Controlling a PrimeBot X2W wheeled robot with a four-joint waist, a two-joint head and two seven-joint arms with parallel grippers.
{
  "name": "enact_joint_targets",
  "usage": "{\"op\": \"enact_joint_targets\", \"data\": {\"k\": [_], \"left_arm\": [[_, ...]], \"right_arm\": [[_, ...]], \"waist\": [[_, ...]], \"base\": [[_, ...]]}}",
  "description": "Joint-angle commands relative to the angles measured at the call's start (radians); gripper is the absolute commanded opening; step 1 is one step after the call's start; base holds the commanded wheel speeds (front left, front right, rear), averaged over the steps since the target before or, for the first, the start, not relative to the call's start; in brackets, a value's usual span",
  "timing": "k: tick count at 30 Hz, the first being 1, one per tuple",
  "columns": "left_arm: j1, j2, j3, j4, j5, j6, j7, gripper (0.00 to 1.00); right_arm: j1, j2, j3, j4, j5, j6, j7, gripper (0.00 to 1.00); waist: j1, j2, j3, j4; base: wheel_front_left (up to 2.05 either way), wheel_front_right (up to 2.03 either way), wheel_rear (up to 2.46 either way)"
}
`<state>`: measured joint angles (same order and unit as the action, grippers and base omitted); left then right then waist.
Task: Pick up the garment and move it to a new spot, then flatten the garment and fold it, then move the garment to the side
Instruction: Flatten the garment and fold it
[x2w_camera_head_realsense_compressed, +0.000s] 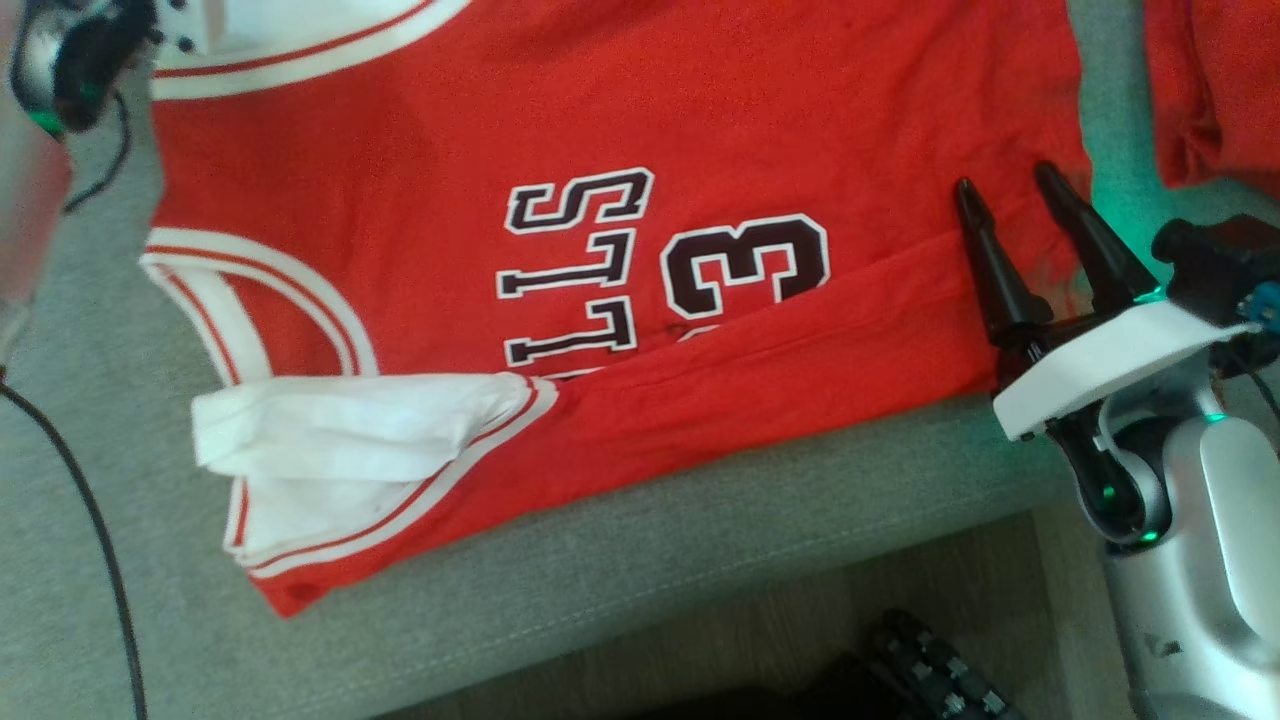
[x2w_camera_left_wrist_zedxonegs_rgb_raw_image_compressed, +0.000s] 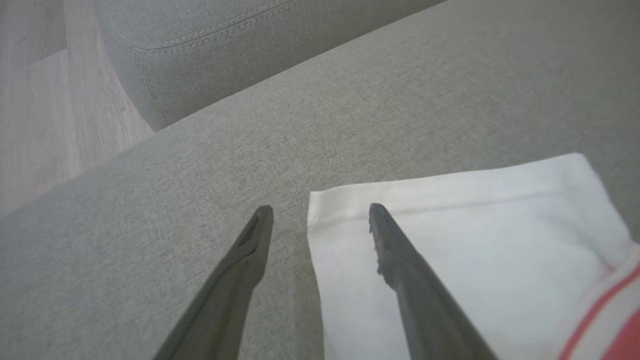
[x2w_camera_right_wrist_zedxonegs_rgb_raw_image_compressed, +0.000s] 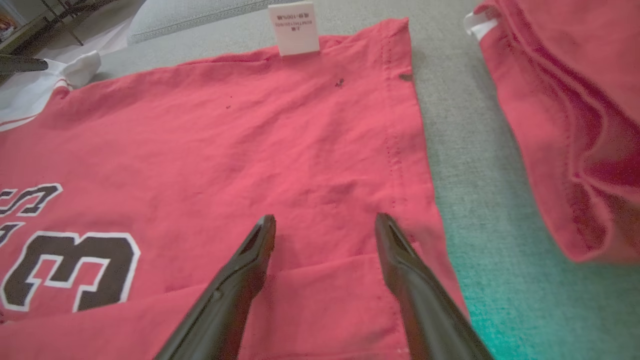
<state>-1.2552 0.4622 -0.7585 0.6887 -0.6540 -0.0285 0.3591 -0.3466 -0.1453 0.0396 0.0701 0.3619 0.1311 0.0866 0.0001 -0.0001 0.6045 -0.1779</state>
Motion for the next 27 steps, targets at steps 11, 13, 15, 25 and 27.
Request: {"op": "enact_joint_targets", "data": {"k": [11, 13, 15, 25, 27], "left_arm": [[-0.111, 0.026, 0.015, 0.150, 0.014, -0.048, -0.028, 1.00], [-0.115, 0.021, 0.014, 0.169, 0.004, -0.058, -0.022, 1.00], [-0.116, 0.014, 0.011, 0.181, -0.008, -0.069, -0.014, 0.84], [-0.113, 0.004, -0.008, 0.197, -0.064, -0.098, 0.003, 0.00], [-0.112, 0.011, -0.016, 0.192, -0.067, -0.099, -0.013, 0.00]], "right_arm": [[-0.019, -0.017, 0.026, -0.006, 0.016, 0.000, -0.026, 1.00], [-0.021, -0.017, 0.026, -0.004, 0.018, 0.000, -0.027, 1.00], [-0.023, -0.019, 0.025, -0.002, 0.019, 0.000, -0.027, 1.00], [-0.053, -0.021, 0.028, 0.003, 0.028, 0.000, -0.023, 1.00], [-0.074, -0.014, 0.016, 0.011, 0.025, 0.000, -0.016, 1.00]], "waist": [[-0.0001, 0.0001, 0.031, -0.035], [-0.0001, 0.0001, 0.031, -0.036], [-0.0001, 0.0001, 0.031, -0.036], [-0.0001, 0.0001, 0.021, -0.041], [-0.0001, 0.0001, 0.010, -0.041]], "base": [[0.00, 0.00, 0.00], [0.00, 0.00, 0.00], [0.00, 0.00, 0.00], [0.00, 0.00, 0.00], [0.00, 0.00, 0.00]]}}
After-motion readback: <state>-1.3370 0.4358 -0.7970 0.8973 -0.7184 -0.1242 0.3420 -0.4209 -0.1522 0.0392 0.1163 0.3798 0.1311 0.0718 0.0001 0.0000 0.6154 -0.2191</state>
